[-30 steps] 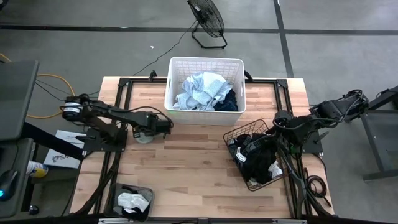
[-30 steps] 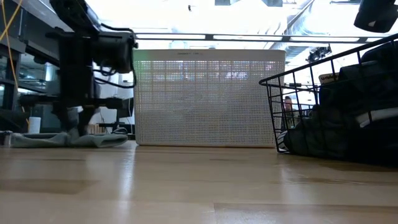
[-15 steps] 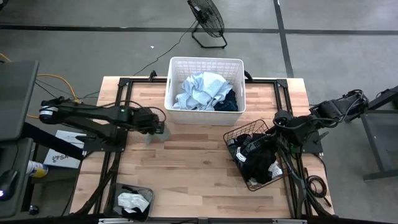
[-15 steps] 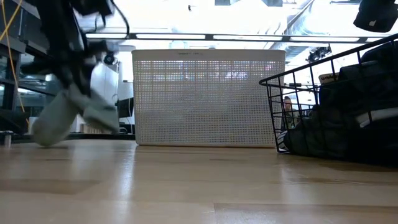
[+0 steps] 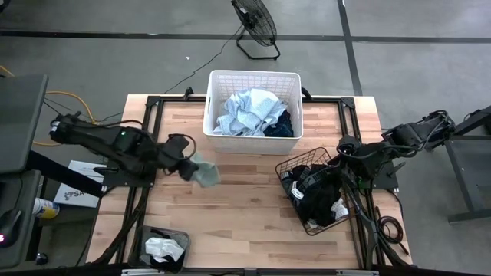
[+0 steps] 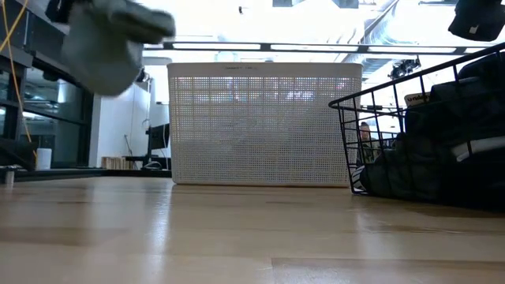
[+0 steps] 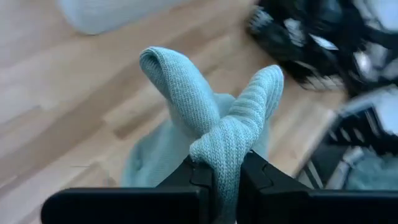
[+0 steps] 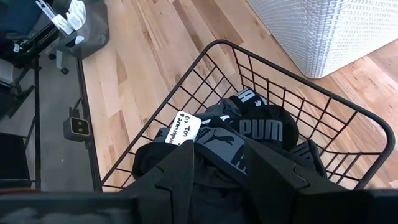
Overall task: Pick & Place Cloths
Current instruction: Put the gray sock into the black bin
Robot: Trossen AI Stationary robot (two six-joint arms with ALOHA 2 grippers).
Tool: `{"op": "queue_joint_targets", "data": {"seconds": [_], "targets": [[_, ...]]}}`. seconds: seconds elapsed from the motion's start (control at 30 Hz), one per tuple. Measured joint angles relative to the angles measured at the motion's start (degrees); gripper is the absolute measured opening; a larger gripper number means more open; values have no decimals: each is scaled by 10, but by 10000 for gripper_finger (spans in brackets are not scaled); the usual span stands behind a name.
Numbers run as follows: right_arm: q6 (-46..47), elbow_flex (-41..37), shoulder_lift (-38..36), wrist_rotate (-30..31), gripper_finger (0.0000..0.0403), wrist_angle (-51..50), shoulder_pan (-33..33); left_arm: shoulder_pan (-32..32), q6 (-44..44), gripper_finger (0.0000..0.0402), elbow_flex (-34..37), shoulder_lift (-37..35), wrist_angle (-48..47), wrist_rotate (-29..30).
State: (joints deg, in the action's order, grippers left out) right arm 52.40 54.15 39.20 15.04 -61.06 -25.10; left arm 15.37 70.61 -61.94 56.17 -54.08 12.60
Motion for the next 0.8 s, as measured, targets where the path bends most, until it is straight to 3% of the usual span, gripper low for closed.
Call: {"op": "queue_joint_targets", "data": {"seconds": [0.3, 0.57, 0.8], "targets": [[-1, 0, 0, 0, 134, 0, 0, 148, 21, 20, -99, 41, -69, 15], [0, 0, 2, -3, 134, 0, 0, 277, 114, 20, -103, 80, -61, 73], [2, 0, 3, -5, 134, 0, 0, 359, 190, 20, -103, 128, -61, 77]]}}
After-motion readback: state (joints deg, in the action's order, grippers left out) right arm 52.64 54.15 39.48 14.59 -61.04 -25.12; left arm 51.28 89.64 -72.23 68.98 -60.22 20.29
